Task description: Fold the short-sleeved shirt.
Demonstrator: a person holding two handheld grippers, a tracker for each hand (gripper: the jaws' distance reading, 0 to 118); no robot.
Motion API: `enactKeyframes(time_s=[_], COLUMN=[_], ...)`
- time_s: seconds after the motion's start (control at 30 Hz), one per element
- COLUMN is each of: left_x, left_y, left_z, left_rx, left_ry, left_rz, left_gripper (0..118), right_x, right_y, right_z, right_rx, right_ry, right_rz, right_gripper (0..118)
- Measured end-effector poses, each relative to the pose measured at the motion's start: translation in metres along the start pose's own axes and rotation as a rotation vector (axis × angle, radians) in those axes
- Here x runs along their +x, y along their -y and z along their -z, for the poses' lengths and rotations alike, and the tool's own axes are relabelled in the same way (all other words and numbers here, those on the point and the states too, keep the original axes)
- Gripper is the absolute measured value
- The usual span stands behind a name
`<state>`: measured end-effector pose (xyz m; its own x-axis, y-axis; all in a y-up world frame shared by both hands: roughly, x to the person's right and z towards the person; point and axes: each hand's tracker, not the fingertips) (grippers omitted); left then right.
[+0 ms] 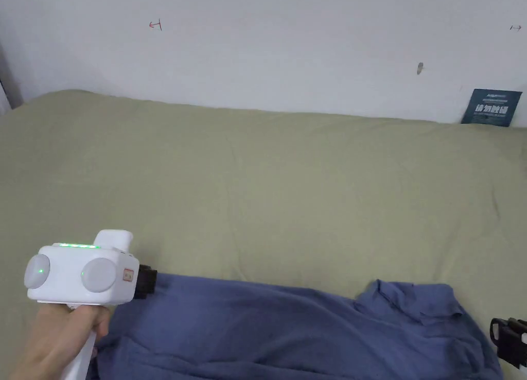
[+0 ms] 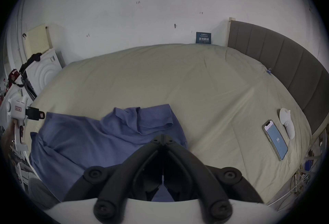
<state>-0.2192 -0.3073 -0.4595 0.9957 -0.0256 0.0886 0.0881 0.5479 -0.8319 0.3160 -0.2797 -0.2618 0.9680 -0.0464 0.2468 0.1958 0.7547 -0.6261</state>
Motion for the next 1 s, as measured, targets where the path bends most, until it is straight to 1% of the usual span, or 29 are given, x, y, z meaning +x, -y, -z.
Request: enactKeyframes(time_s=[0.03, 0.1, 0.2, 0.3, 0.33, 0.37, 0.43, 0.47, 0.5, 0.53, 0.57, 0.6, 0.63, 0.67, 0.7, 0.73, 0.77, 0.8, 0.83, 0.87, 0.9, 0.97, 1.0], left_x=[0.0, 0.001, 0.001, 0.004, 0.006, 0.006, 0.006, 0.008, 0.009, 0.01, 0.01, 0.009, 0.011, 0.014, 0.016, 0.016, 0.016, 0.017, 0.017, 0.015, 0.015, 0.016, 0.015], left_y=[-0.001, -0.005, -0.009, -0.01, -0.009, -0.01, -0.012, -0.012, -0.013, -0.014, -0.014, -0.014, -0.015, -0.015, -0.015, -0.015, -0.015, -0.014, -0.014, -0.015, -0.015, -0.014, -0.015], left_z=[0.009, 0.017, 0.03, 0.041, 0.038, 0.036, 0.028, 0.022, 0.017, 0.014, 0.013, 0.014, 0.015, 0.015, 0.016, 0.017, 0.018, 0.019, 0.019, 0.022, 0.022, 0.022, 0.023], left_rx=[-0.026, -0.012, -0.053, -0.094, -0.091, -0.089, -0.073, -0.057, -0.046, -0.038, -0.037, -0.047, -0.058, -0.055, -0.052, -0.053, -0.053, -0.053, -0.055, -0.057, -0.059, -0.06, -0.06], left_ry=[-0.014, -0.027, -0.037, -0.039, -0.035, -0.032, 0.005, 0.012, 0.012, 0.015, 0.031, 0.097, 0.074, 0.061, 0.052, 0.051, 0.051, 0.05, 0.052, 0.054, 0.056, 0.058, 0.058], left_rz=[-0.003, -0.006, -0.01, 0.021, 0.018, 0.017, 0.01, 0.013, 0.028, 0.04, 0.044, 0.026, 0.02, 0.033, 0.048, 0.045, 0.044, 0.04, 0.035, 0.031, 0.028, 0.022, 0.023], left_gripper=[118, 117, 117, 115, 112, 104, 72, 50, 40, 30, 30, 0, 0, 0, 0, 0, 0, 0, 0, 0, 0, 0, 0], right_x=[0.002, 0.006, 0.012, 0.017, 0.017, 0.017, 0.016, 0.017, 0.018, 0.026, 0.027, 0.028, 0.029, 0.029, 0.03, 0.03, 0.03, 0.026, 0.026, 0.027, 0.029, 0.042, 0.044], right_y=[0.0, 0.001, 0.001, -0.003, -0.005, -0.007, -0.011, -0.014, -0.016, -0.02, -0.023, -0.026, -0.029, -0.031, -0.031, -0.031, -0.032, -0.028, -0.026, -0.024, -0.022, -0.029, -0.029], right_z=[0.006, 0.017, 0.028, 0.037, 0.04, 0.041, 0.045, 0.05, 0.054, 0.064, 0.068, 0.073, 0.078, 0.083, 0.094, 0.101, 0.108, 0.106, 0.114, 0.12, 0.126, 0.141, 0.141], right_rx=[-0.014, -0.039, -0.071, -0.092, -0.102, -0.106, -0.121, -0.138, -0.149, -0.162, -0.179, -0.196, -0.232, -0.269, -0.336, -0.36, -0.306, -0.353, -0.381, -0.397, -0.403, -0.413, -0.408], right_ry=[0.003, 0.008, 0.003, 0.005, 0.005, 0.01, 0.012, 0.014, 0.017, 0.01, -0.001, -0.005, -0.021, -0.03, -0.046, -0.039, -0.028, -0.008, 0.001, 0.002, 0.005, 0.007, 0.024], right_rz=[-0.005, -0.011, 0.002, 0.004, 0.001, -0.004, -0.015, -0.018, -0.018, -0.012, -0.004, 0.001, 0.002, -0.001, -0.003, -0.008, -0.018, -0.044, -0.055, -0.056, -0.051, -0.034, -0.028], right_gripper=[2, 2, 2, 2, 2, 2, 3, 3, 3, 3, 3, 5, 20, 53, 105, 118, 114, 109, 109, 109, 105, 81, 77])
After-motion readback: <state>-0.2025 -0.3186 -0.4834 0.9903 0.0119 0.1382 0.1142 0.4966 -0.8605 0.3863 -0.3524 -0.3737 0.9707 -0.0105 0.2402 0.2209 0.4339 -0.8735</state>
